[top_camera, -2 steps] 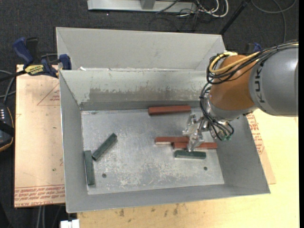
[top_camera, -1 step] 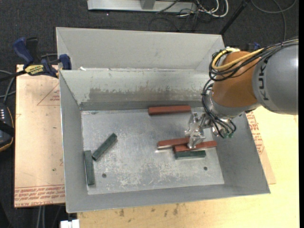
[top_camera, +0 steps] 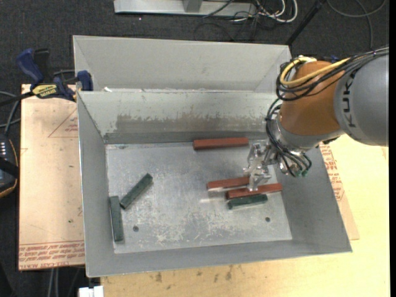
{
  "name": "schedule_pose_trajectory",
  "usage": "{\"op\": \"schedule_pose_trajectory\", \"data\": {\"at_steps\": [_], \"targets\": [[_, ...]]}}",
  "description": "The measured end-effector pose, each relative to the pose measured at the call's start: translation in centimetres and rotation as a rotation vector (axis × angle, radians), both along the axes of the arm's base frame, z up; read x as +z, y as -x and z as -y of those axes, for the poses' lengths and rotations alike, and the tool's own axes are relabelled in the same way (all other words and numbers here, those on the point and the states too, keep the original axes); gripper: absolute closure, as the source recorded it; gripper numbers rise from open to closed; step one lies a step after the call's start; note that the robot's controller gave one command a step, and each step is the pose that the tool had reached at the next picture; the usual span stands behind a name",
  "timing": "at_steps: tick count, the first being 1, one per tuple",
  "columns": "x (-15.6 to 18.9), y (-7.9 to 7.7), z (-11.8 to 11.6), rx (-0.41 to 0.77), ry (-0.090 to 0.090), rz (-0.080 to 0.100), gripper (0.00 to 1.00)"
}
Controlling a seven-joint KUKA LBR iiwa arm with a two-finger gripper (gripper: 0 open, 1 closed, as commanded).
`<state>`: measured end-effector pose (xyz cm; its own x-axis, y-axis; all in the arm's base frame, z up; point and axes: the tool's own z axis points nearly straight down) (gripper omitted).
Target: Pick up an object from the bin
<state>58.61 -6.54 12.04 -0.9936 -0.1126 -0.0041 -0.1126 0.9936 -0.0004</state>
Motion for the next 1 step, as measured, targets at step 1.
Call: {"op": "schedule_pose_trajectory", "data": {"at_steps": [1], "targets": [[1.28, -0.15, 0.00, 0.000, 0.000, 0.003, 1.00]]}}
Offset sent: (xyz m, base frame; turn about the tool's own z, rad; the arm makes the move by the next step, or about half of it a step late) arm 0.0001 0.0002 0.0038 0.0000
